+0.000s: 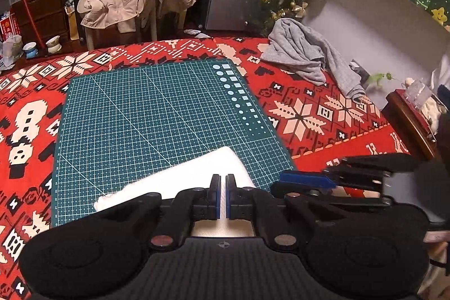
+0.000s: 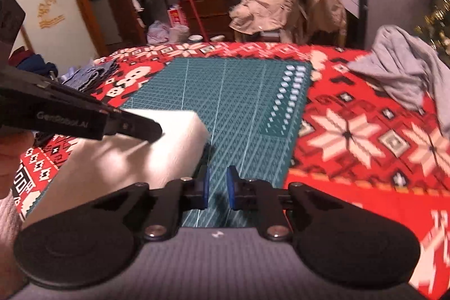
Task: Fold clothes
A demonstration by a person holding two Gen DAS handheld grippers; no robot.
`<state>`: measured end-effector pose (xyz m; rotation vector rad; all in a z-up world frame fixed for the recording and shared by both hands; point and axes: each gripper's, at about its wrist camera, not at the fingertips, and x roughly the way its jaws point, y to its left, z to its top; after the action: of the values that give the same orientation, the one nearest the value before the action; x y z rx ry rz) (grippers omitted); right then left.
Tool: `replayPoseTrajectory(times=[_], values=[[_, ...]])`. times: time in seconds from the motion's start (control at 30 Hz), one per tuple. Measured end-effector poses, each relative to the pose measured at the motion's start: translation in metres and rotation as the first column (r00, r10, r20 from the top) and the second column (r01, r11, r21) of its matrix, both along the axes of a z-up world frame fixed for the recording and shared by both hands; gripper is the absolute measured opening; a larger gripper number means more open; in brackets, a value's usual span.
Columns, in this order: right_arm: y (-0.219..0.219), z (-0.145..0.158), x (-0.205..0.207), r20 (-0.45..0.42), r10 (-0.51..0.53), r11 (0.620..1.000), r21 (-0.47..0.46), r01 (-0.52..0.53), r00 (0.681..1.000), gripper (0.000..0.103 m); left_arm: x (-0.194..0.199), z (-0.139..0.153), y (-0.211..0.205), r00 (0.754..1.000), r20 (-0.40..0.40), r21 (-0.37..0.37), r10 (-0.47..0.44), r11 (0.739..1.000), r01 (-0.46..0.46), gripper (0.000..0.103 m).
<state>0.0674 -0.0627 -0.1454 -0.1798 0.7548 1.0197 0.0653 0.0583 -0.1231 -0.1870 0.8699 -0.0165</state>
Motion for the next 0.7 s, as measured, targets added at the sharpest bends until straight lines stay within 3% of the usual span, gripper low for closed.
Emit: replayPoseTrajectory(times=[0.37, 0.7], values=[[0.029, -0.014, 0.028, -0.060, 0.076, 0.996, 0.059, -0.073, 0.995, 0.006, 0.013, -0.007, -0.007, 1.000, 0.006, 0.030, -0.024, 0.999, 0.024, 0.003], [0.017, -0.014, 0.014, -0.077, 0.128, 0.991, 0.053, -0.124, 0.989, 0.006, 0.001, -0.003, -0.014, 0.998, -0.012, 0.018, -0.055, 0.998, 0.056, 0.003]])
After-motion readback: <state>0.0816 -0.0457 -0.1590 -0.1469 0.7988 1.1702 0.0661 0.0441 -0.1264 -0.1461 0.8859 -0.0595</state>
